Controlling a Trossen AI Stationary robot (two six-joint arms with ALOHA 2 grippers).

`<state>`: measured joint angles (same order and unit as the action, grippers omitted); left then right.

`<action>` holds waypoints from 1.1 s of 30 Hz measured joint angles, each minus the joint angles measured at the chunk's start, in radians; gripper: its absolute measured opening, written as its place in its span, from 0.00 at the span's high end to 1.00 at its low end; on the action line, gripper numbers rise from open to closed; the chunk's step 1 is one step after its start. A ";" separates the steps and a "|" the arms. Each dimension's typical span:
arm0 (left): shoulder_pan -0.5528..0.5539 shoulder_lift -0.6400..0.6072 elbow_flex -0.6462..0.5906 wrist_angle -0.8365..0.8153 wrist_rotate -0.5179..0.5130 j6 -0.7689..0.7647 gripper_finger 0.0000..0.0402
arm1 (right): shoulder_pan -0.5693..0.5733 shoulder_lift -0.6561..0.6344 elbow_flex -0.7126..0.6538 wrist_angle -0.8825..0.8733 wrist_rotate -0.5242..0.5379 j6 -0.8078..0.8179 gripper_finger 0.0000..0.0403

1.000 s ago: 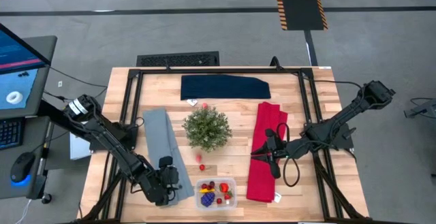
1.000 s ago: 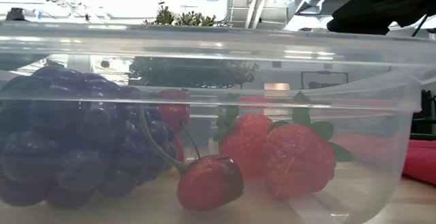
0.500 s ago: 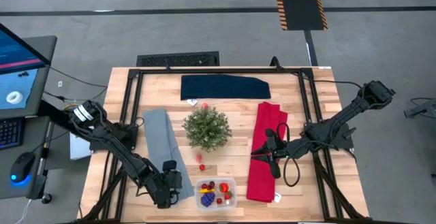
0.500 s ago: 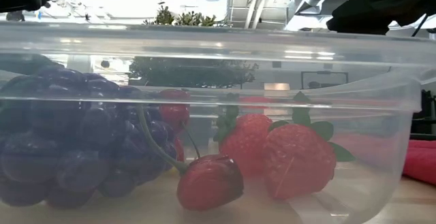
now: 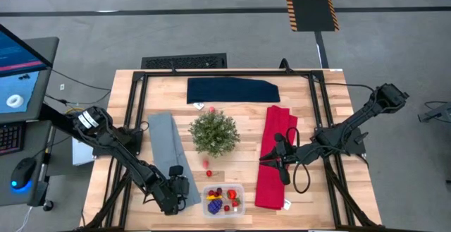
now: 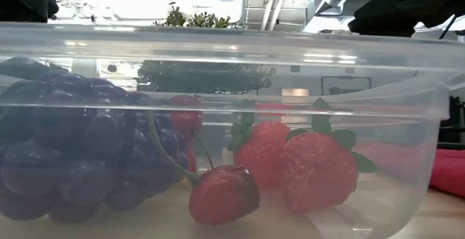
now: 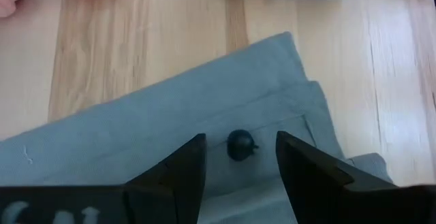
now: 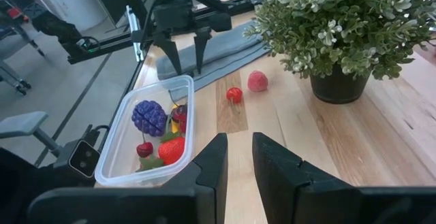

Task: Pick and placing Produce into tupperware
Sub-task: Put the blueberry into the transparent container

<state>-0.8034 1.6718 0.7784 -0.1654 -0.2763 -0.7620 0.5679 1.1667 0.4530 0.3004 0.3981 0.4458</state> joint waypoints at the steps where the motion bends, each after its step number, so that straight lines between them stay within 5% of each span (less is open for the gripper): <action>1: 0.000 0.000 0.000 0.000 0.000 0.000 0.58 | 0.000 0.000 0.000 0.000 0.000 0.000 0.77; 7: 0.000 0.000 0.000 0.000 -0.014 0.000 0.61 | 0.000 0.000 0.000 0.000 0.000 0.000 0.77; 20: 0.007 0.000 0.000 0.000 -0.003 0.017 0.93 | 0.000 0.000 0.000 0.000 0.000 0.000 0.77; 33: 0.007 -0.001 0.035 0.000 0.006 0.051 0.88 | 0.001 0.000 0.000 0.000 0.000 0.000 0.77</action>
<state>-0.7967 1.6712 0.8131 -0.1659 -0.2703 -0.7108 0.5686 1.1665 0.4530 0.3003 0.3983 0.4458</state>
